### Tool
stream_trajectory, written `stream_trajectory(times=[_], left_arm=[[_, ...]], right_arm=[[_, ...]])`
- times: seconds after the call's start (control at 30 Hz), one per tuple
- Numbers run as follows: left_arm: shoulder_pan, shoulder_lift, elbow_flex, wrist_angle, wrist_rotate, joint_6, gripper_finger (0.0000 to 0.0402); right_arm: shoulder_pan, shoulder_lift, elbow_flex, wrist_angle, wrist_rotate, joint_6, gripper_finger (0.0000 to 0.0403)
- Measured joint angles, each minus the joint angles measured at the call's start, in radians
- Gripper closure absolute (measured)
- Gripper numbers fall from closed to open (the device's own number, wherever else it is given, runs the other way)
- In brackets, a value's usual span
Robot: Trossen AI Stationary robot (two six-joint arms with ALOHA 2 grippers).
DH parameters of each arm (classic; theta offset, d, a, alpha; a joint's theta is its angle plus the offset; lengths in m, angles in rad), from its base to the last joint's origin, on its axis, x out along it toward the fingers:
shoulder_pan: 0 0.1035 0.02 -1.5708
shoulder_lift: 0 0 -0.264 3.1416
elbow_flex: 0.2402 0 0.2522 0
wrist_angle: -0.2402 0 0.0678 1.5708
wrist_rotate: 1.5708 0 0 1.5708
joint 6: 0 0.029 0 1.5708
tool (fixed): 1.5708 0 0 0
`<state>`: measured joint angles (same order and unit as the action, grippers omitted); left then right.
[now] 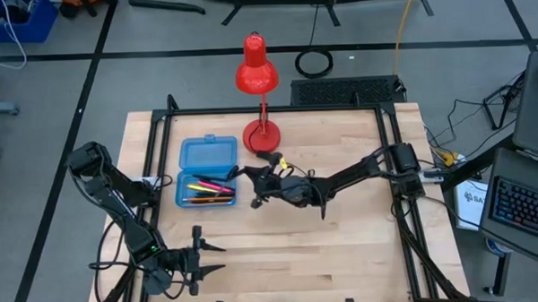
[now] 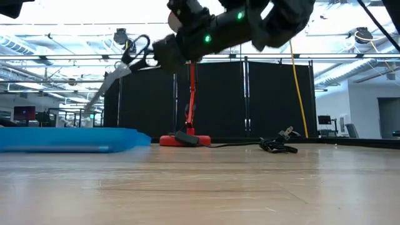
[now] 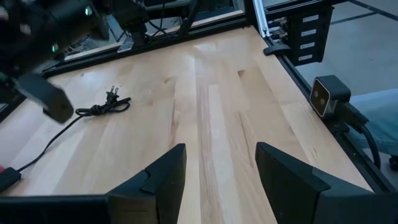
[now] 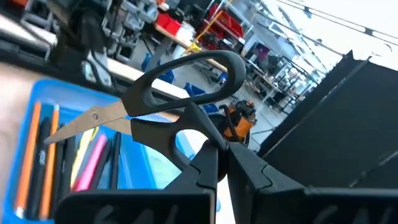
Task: Pick & place school supplies into a supply box
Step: Put the black scissors into the blue supply box
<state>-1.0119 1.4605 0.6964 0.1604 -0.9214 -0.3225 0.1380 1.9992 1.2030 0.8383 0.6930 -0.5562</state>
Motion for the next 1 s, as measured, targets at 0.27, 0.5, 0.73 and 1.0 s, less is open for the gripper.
stream_trajectory(times=[0.27, 0.5, 0.73, 1.0], left_arm=[[0.003, 0.0, 0.0, 0.0, -0.001, 0.001, 0.0201], [0.003, 0.0, 0.0, -0.007, -0.005, 0.004, 0.0201], [0.003, 0.0, 0.0, -0.008, -0.004, -0.003, 0.0201], [0.003, 0.0, 0.0, -0.009, 0.002, -0.002, 0.0201]], right_arm=[[-0.053, 0.076, 0.014, 0.139, -0.068, 0.094, 0.0398], [-0.066, 0.204, 0.17, 0.14, -0.058, 0.209, 0.0398], [-0.069, 0.331, 0.362, 0.031, -0.013, 0.235, 0.0398], [-0.08, 0.379, 0.41, 0.028, -0.039, 0.315, 0.0398]])
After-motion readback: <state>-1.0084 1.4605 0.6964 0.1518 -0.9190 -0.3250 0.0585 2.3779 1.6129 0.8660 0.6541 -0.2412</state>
